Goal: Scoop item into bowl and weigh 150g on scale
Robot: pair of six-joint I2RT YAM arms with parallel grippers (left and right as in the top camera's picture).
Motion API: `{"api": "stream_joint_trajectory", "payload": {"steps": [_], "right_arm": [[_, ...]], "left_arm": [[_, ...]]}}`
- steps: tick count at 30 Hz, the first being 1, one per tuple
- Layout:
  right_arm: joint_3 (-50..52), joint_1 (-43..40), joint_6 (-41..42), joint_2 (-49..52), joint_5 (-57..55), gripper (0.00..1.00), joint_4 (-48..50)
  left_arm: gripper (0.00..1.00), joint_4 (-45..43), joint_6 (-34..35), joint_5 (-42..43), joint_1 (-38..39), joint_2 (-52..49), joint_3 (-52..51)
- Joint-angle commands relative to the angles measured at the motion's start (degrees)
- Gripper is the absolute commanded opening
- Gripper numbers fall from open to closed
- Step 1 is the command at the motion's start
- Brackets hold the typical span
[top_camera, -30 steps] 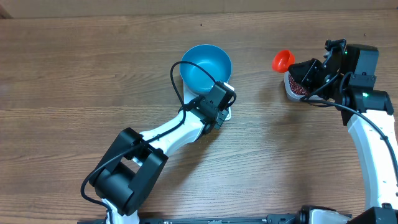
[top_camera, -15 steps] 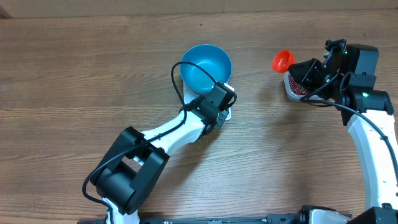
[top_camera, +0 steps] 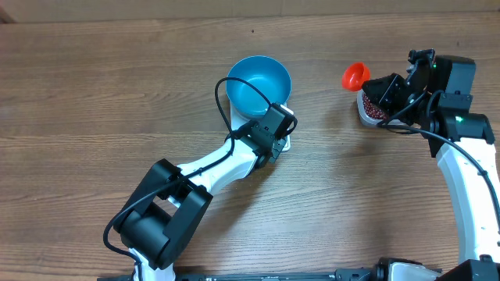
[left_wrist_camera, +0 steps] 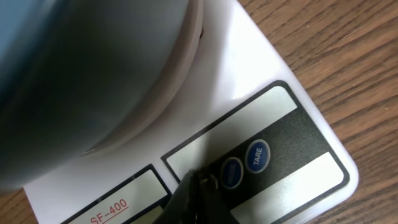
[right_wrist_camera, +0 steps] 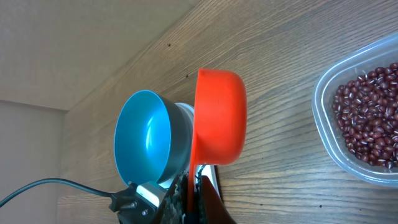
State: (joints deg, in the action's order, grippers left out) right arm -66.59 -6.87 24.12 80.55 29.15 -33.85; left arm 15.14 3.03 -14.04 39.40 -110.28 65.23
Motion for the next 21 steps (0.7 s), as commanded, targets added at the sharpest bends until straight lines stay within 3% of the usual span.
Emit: {"api": "stream_joint_trajectory", "payload": {"steps": [1, 21], "right_arm": [[-1.4, -0.3, -0.4, -0.2, -0.2, 0.04, 0.2], [-1.4, -0.3, -0.4, -0.2, -0.2, 0.04, 0.3]], "left_arm": [[0.04, 0.7, 0.6, -1.2, -0.3, -1.9, -0.3], [0.04, 0.3, -3.1, 2.3, -0.3, -2.1, 0.2]]}}
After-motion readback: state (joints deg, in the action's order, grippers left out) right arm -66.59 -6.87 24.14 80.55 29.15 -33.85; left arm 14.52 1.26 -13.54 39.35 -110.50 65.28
